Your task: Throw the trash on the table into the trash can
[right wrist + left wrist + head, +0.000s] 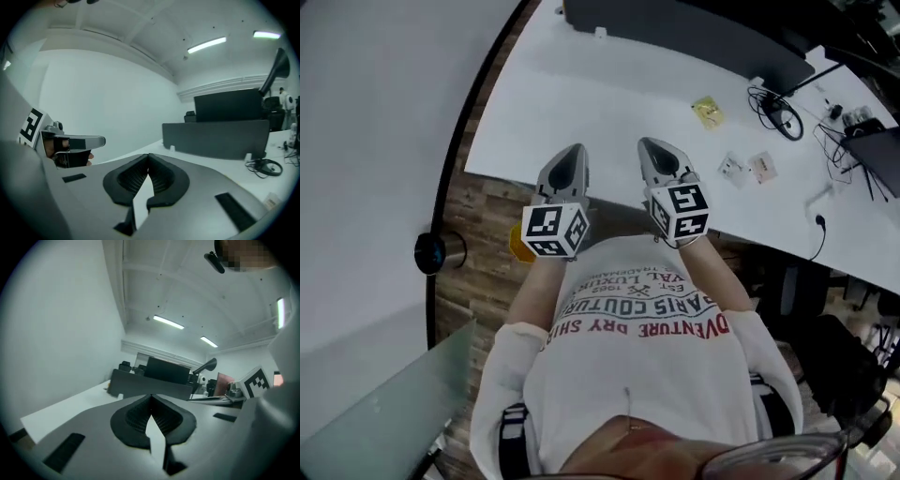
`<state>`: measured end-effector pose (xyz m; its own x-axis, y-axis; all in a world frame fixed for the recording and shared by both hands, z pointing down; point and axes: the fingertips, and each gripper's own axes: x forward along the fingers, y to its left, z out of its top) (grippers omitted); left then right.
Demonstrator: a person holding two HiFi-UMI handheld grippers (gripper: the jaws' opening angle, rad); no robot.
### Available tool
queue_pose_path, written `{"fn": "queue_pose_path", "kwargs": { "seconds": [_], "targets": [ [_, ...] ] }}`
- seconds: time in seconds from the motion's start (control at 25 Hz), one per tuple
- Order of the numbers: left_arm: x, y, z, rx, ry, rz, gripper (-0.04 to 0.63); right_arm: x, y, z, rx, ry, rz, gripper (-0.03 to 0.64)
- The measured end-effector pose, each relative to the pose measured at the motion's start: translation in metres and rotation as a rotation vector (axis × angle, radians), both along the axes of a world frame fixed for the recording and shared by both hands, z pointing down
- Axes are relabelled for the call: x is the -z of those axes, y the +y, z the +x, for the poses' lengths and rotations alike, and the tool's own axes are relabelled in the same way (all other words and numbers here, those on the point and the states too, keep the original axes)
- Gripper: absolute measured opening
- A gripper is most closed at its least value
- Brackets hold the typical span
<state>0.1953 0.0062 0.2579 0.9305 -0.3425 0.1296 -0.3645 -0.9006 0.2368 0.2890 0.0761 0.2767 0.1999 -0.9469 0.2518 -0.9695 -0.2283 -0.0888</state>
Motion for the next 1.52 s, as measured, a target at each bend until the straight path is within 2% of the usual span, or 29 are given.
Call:
{"fn": "queue_pose_path", "kwargs": {
  "seconds": [0.08, 0.2, 0.48, 0.6, 1.0, 1.12, 1.24, 1.52],
  "targets": [
    [0.001, 0.030, 0.050, -0.103, 0.009, 0.009, 0.023, 0.001, 0.040, 0.043, -0.102, 0.010, 0.007, 0.026],
    [0.000, 0.075, 0.105, -0.196, 0.017, 0.015, 0.023, -0.001, 0.094, 0.093, -0.210, 0.028, 0.018, 0.026],
    [0.000, 0.143, 0.174, -0.323, 0.018, 0.016, 0.023, -0.008, 0.173, 0.156, -0.339, 0.035, 0.030, 0.026],
    [-0.004, 0.155, 0.188, -0.344, -0.004, 0.044, 0.023, -0.014, 0.187, 0.170, -0.364, 0.021, 0.027, 0.026],
    [-0.008, 0.161, 0.211, -0.356, -0.010, 0.030, 0.023, -0.025, 0.196, 0.187, -0.366, -0.014, 0.018, 0.026],
    [-0.018, 0.165, 0.217, -0.373, -0.035, 0.025, 0.023, -0.035, 0.197, 0.192, -0.373, -0.039, -0.005, 0.026],
    [-0.031, 0.169, 0.221, -0.394, -0.062, 0.000, 0.023, -0.052, 0.200, 0.198, -0.379, -0.060, -0.064, 0.026],
    [-0.077, 0.170, 0.237, -0.438, -0.141, -0.094, 0.023, -0.137, 0.212, 0.211, -0.371, -0.159, -0.302, 0.044]
  ]
}}
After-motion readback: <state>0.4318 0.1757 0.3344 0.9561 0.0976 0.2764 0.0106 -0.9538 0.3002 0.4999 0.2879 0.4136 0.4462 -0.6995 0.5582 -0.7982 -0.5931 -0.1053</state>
